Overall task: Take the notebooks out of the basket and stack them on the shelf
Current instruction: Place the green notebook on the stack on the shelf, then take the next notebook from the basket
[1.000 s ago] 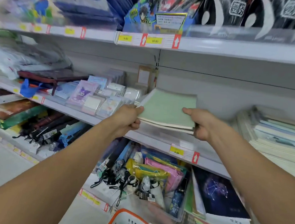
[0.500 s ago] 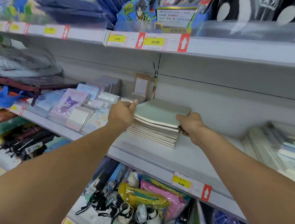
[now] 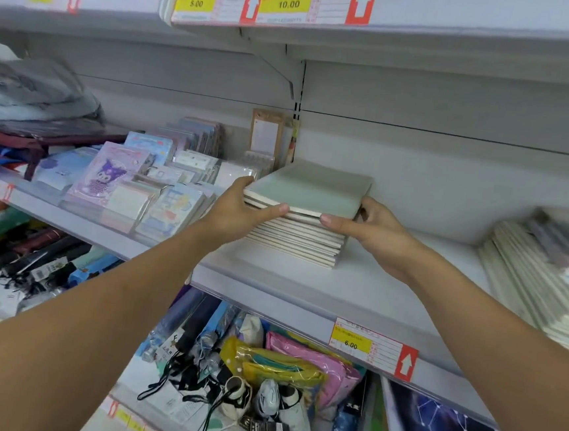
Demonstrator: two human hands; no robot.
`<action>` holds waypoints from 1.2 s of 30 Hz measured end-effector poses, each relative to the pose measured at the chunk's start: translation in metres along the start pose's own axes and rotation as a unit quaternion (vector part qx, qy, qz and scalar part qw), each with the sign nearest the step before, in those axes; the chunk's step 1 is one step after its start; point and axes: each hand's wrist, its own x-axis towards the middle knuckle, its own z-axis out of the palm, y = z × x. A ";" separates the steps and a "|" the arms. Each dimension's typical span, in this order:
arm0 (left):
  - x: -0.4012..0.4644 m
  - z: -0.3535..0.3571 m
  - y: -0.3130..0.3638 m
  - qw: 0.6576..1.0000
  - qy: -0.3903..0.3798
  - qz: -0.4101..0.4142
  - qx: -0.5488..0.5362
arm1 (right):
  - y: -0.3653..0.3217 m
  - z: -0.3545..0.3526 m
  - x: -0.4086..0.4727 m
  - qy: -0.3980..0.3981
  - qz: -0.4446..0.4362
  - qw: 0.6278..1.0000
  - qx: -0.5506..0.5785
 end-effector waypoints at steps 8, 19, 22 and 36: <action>0.005 0.004 -0.003 1.000 0.022 0.008 0.002 | 0.011 0.005 0.009 0.037 -0.045 0.992 -0.109; -0.082 0.020 0.023 0.968 0.234 0.083 -0.025 | -0.022 0.041 -0.060 0.220 -0.109 0.925 -0.291; -0.167 0.050 0.007 0.949 0.251 0.159 -0.101 | -0.008 0.075 -0.152 0.308 -0.255 0.901 -0.167; -0.420 0.151 -0.211 0.885 -0.245 -0.356 0.174 | 0.308 0.120 -0.377 -0.150 0.351 0.858 -0.343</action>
